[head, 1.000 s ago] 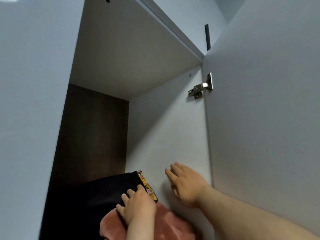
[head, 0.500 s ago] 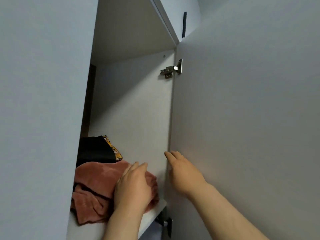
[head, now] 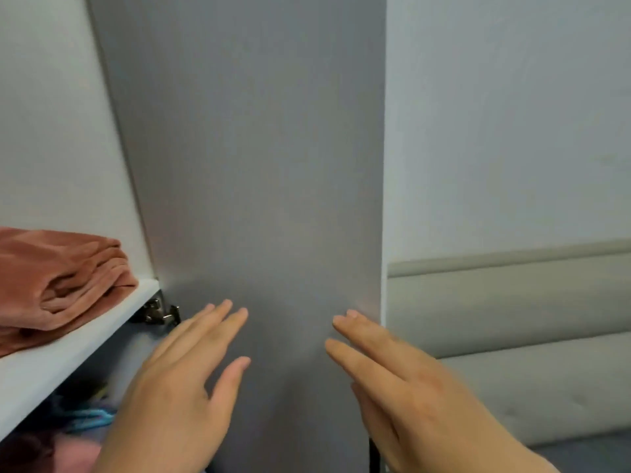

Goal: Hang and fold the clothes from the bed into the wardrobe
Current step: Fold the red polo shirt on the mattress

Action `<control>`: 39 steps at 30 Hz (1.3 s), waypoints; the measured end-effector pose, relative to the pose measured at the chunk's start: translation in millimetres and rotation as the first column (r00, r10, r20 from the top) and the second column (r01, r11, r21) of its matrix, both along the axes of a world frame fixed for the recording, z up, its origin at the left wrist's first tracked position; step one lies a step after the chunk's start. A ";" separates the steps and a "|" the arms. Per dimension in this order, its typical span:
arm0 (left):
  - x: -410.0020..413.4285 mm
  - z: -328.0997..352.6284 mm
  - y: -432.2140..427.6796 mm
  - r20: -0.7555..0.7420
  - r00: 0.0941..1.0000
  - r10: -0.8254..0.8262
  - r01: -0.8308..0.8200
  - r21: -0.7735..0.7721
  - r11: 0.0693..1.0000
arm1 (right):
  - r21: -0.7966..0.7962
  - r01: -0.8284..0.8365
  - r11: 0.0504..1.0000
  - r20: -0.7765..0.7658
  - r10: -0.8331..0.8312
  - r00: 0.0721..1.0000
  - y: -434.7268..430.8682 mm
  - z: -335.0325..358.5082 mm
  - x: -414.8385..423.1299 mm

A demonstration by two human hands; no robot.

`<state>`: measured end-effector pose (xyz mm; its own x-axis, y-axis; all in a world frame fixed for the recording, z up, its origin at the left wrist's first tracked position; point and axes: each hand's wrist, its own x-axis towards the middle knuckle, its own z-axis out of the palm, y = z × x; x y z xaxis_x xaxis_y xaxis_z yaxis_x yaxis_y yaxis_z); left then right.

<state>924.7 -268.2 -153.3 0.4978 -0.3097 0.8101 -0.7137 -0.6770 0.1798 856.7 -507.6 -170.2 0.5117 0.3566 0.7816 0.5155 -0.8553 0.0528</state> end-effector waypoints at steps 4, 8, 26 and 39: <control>-24.4 -26.6 -55.8 0.099 0.954 -0.284 0.287 -0.015 0.958 | 0.013 0.153 0.988 -0.064 -0.152 0.986 -47.5 -27.6 -42.8; -28.8 -56.6 -119.9 0.052 0.846 -0.530 0.507 0.223 0.832 | 0.090 0.391 0.916 -0.194 -0.369 0.909 -97.7 -59.3 -75.9; -63.5 -161.5 -368.9 -0.273 0.261 -0.926 0.961 0.164 0.223 | 0.093 0.968 0.232 -0.679 -0.696 0.232 -202.1 -143.4 -247.3; -139.4 -205.8 -387.7 -0.523 -0.003 -0.852 0.980 0.169 -0.108 | -0.103 0.953 -0.286 -0.862 -0.453 -0.229 -86.3 -161.7 -332.9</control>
<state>785.3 -655.9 -359.0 -0.4675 -0.8058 0.3636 -0.6969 0.5890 0.4091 523.7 -593.9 -331.9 0.0659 -0.9938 -0.0894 -0.9434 -0.0328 -0.3301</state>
